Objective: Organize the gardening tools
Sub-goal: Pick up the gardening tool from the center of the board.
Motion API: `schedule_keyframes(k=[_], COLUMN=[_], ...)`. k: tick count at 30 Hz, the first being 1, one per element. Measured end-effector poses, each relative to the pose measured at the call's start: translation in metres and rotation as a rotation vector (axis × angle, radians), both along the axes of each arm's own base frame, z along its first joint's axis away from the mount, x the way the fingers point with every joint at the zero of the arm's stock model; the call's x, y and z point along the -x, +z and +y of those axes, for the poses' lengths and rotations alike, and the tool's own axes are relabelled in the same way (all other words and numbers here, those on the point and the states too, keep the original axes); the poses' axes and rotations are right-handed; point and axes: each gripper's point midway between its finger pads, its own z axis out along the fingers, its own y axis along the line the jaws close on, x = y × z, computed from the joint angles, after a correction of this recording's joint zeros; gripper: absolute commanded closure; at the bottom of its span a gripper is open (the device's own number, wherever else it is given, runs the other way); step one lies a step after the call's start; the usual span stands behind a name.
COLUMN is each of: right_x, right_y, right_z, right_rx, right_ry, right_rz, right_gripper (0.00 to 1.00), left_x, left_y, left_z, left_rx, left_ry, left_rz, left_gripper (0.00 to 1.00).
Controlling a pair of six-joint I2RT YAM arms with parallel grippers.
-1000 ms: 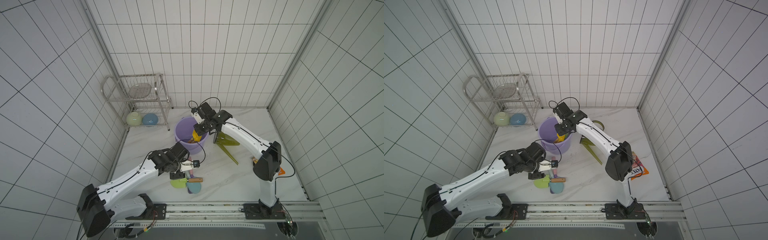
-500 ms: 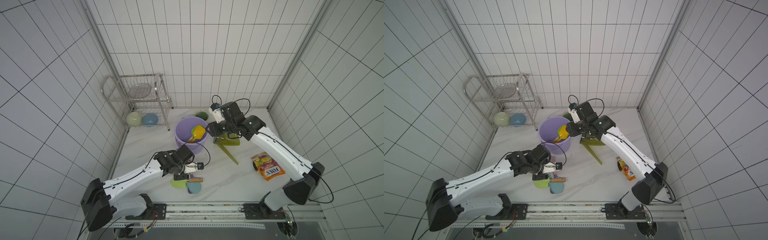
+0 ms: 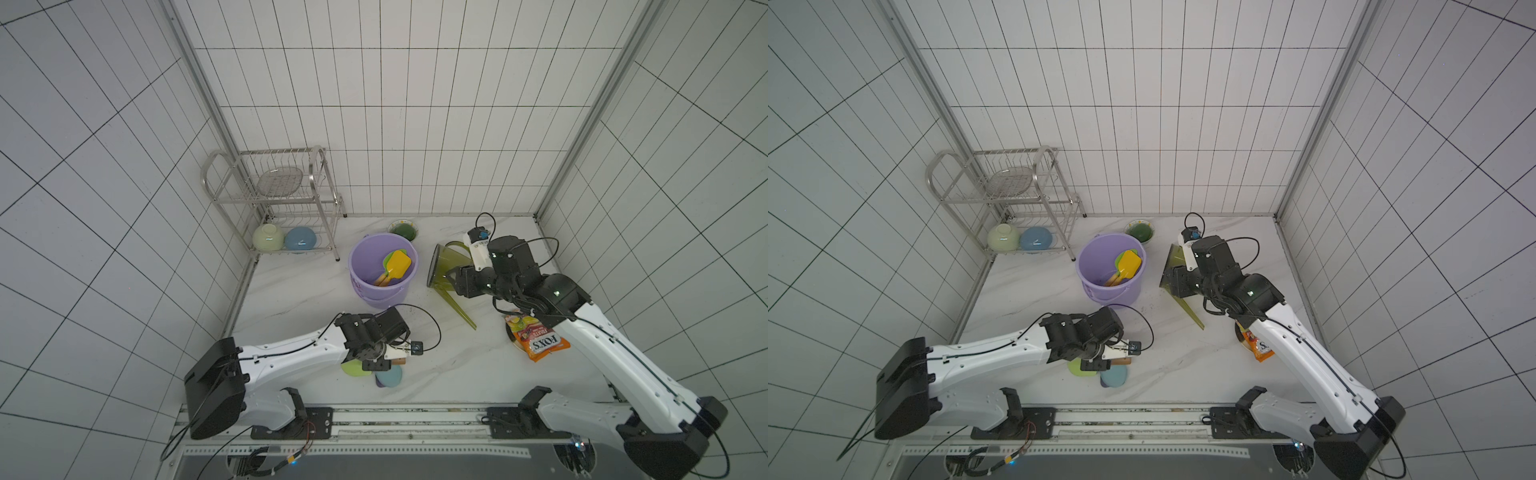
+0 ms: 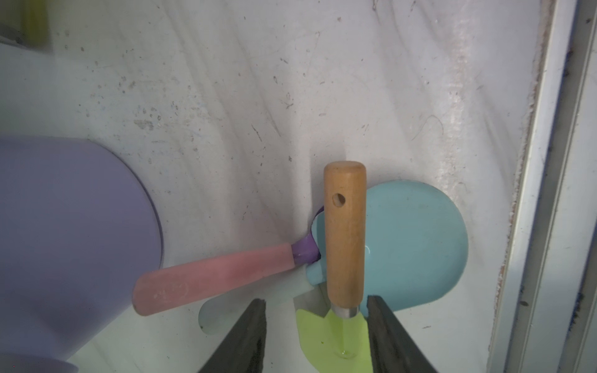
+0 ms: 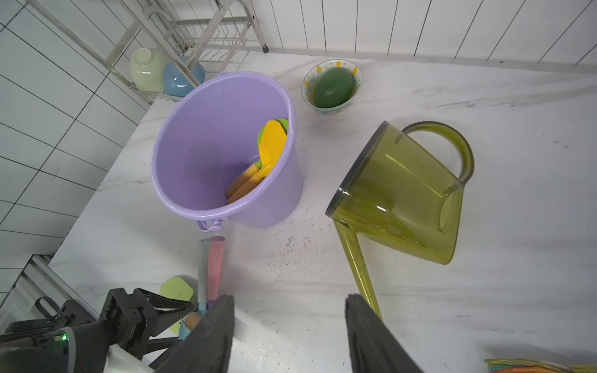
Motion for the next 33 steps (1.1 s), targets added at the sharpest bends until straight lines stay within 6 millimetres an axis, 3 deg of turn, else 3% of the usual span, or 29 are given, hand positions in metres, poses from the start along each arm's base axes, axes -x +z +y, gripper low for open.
schedule_keyframes(k=[17,33], right_x=[0.004,-0.001], right_y=[-0.022,-0.025], right_z=[-0.011,-0.015], right_rx=[0.008,0.005], right_ry=[-0.037,-0.057], right_rz=[0.035,0.036], right_gripper=[0.44,0.49], left_x=[0.005,0.005], left_y=[-0.034,-0.039], left_z=[-0.001,-0.003], left_rx=[-0.082,-0.088], left_ry=[-0.003,0.006], left_rz=[-0.003,0.002], left_gripper=[0.54,0.83])
